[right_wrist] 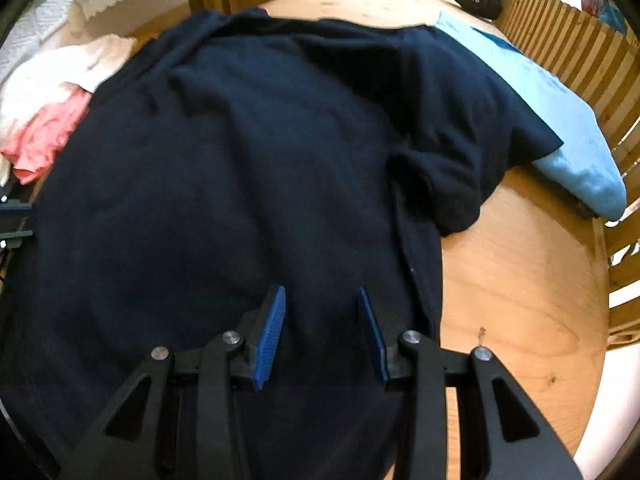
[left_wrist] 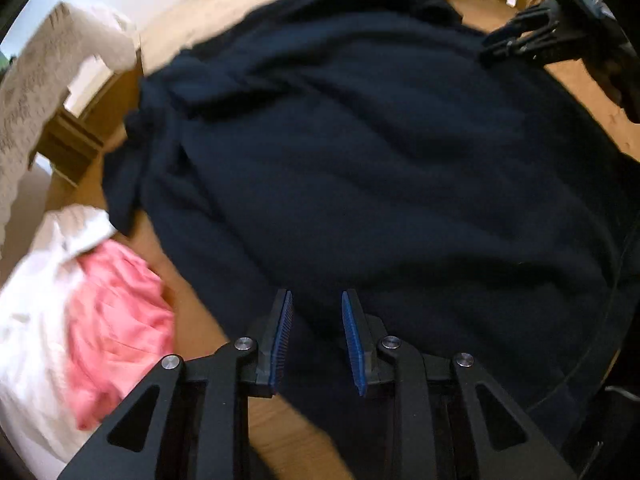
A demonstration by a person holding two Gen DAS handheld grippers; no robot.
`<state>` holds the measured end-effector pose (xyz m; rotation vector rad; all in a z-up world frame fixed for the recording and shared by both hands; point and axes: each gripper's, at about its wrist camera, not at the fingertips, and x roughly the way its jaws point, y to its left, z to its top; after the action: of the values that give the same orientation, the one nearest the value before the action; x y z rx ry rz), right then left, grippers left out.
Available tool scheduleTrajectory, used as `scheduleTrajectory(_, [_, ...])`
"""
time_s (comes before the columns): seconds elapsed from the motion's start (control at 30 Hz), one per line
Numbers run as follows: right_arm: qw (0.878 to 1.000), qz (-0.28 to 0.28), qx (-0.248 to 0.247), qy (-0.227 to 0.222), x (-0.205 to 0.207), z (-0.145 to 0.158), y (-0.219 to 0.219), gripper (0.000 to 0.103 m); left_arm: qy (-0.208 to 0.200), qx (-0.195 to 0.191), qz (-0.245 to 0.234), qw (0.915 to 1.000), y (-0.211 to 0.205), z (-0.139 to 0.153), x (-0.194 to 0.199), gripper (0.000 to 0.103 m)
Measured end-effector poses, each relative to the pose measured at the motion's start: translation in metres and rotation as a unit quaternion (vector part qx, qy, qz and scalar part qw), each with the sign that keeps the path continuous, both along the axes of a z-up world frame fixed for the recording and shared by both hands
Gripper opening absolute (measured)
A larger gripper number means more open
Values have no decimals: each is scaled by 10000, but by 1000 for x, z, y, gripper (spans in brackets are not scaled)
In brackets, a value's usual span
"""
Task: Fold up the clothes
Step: 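Lay the sweatshirt flat on the table and open both grippers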
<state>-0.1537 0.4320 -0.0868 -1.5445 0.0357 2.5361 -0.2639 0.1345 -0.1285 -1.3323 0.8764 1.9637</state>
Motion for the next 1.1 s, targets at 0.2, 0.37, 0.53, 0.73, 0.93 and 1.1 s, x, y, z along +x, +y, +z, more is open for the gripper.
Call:
scheduleTrajectory(0.2, [9997, -213, 97, -40, 22, 3, 13, 38, 704, -512, 796, 9930, -43, 10, -19, 24])
scheduleTrajectory(0.37, [9993, 91, -352, -16, 94, 18, 3, 40, 516, 298, 1068, 9925, -104, 48, 40, 24])
scheduleTrajectory(0.53, [9979, 239, -596, 1, 204, 23, -34, 42, 213, 590, 481, 9969, -104, 50, 147, 37])
scheduleTrajectory(0.73, [9962, 24, -872, -27, 249, 10, -39, 51, 397, 35, -203, 9990, -64, 21, 210, 42])
scheduleTrajectory(0.93, [9963, 297, -803, -29, 250, 3, -52, 51, 153, -98, -8, 9998, -64, 8, 205, 18])
scheduleTrajectory(1.1, [9947, 664, -782, -5, 245, -4, -70, 51, -344, 525, 484, 9969, -91, 19, 191, 6])
